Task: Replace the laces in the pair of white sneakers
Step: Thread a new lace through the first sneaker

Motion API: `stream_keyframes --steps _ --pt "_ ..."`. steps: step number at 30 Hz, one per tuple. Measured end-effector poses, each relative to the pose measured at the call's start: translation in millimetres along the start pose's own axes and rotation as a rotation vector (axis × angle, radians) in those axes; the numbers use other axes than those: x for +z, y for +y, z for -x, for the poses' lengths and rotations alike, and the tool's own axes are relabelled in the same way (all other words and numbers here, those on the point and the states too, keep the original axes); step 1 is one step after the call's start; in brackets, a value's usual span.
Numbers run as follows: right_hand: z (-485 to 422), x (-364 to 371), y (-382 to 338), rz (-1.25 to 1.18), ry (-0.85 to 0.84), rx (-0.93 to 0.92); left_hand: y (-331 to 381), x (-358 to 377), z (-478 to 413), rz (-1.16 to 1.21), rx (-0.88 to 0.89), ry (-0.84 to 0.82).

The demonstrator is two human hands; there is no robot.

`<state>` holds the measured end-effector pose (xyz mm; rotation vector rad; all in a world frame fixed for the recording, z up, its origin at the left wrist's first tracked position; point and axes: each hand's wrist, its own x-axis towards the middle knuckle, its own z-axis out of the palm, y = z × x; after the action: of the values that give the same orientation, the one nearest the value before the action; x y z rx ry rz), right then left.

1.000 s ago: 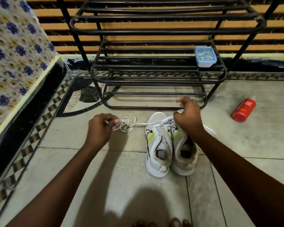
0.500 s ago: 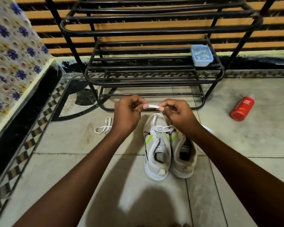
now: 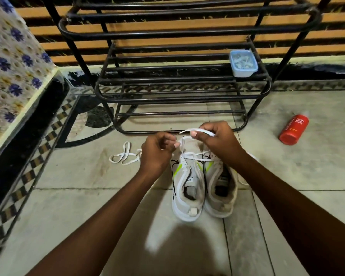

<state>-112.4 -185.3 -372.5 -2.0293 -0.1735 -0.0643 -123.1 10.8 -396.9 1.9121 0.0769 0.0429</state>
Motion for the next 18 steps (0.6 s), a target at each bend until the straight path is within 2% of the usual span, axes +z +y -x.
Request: stream_keyframes --steps 2,5,7,10,12,14,18 --pt "-4.8 -7.7 2.2 -0.055 0.018 0.041 -8.3 3.4 4.6 -0.086 -0.063 -0.074" --pt "-6.3 -8.5 8.2 0.038 -0.012 0.097 -21.0 10.9 11.8 -0.195 -0.189 -0.197" --pt "-2.9 -2.7 11.1 0.101 -0.038 0.137 -25.0 17.0 13.8 -0.268 -0.180 -0.212" --pt "2.9 2.5 11.1 -0.011 -0.030 0.152 -20.7 26.2 8.9 -0.267 -0.169 -0.199" --pt "4.0 0.1 10.6 -0.090 -0.005 0.124 -14.8 30.0 1.6 -0.167 -0.205 -0.209" --pt "3.0 -3.5 10.2 -0.109 0.026 0.103 -11.2 32.4 -4.9 0.040 -0.249 -0.233" --pt "3.6 -8.5 10.3 0.020 0.127 0.098 -10.3 28.7 -7.6 0.304 -0.251 -0.290"
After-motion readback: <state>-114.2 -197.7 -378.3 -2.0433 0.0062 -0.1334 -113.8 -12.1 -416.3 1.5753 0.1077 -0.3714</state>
